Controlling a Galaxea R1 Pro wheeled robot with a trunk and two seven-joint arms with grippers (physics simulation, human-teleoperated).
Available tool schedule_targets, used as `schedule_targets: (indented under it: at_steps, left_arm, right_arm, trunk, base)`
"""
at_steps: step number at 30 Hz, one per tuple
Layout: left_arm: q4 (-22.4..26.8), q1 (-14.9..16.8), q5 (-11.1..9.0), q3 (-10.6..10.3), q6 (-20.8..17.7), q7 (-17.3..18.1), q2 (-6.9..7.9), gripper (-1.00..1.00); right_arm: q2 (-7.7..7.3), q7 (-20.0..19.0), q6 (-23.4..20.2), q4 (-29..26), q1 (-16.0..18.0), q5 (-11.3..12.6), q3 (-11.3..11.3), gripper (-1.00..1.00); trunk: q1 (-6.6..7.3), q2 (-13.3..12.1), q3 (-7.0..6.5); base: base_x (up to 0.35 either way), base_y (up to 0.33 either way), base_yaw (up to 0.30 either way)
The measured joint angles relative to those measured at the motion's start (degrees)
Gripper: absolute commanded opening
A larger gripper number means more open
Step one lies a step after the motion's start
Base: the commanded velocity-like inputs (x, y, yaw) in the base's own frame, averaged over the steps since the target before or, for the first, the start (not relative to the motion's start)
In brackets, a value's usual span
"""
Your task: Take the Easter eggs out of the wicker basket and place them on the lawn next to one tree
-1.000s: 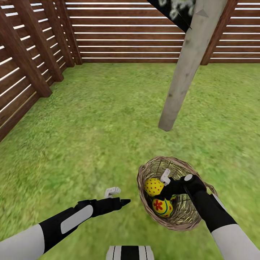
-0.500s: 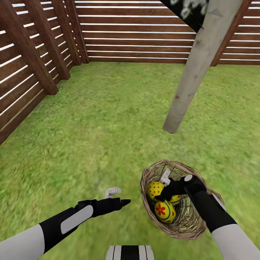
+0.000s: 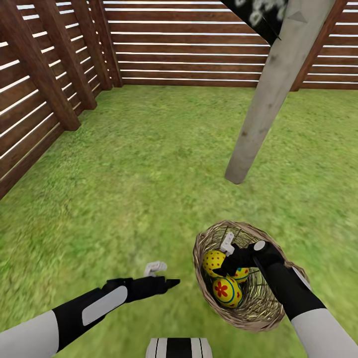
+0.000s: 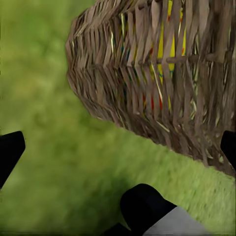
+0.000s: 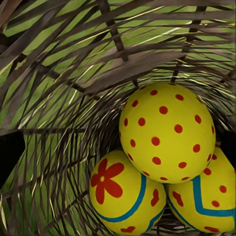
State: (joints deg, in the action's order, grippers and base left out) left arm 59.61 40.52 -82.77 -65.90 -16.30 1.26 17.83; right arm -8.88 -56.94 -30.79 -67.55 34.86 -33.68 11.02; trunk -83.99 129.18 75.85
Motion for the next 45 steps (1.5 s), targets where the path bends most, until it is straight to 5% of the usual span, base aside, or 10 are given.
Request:
schedule_targets:
  at_steps: [8,11,25,39,45]
  left_arm:
    - [0.1,0.0,0.3,-2.9,1.5,11.0,3.48,1.00]
    - [0.0,0.0,0.3,-2.9,1.9,12.2,3.84,1.00]
    - [0.0,0.0,0.3,-3.4,2.1,12.3,3.21,1.00]
    - [0.0,0.0,0.3,-4.8,2.9,12.4,2.67,1.00]
    - [0.0,0.0,0.3,-4.8,2.9,12.4,2.69,1.00]
  right_arm:
    - [0.15,0.8,3.1,2.4,0.0,-0.2,0.0,1.00]
    - [0.20,2.8,3.7,3.7,0.0,-0.2,0.2,1.00]
    - [-0.03,5.0,7.4,9.0,1.3,-0.3,0.3,1.00]
    - [0.22,5.8,9.8,15.9,5.2,-3.3,0.2,1.00]
    - [2.12,7.0,9.8,20.3,7.3,-3.3,0.2,1.00]
  trunk:
    - [0.00,0.0,0.00]
    - [0.00,0.0,0.00]
    - [0.00,0.0,0.00]
    - [0.00,0.0,0.00]
    - [0.00,0.0,0.00]
  base:
    - [0.000,0.000,0.000]
    - [0.000,0.000,0.000]
    - [0.000,0.000,0.000]
    - [0.000,0.000,0.000]
    - [0.000,0.000,0.000]
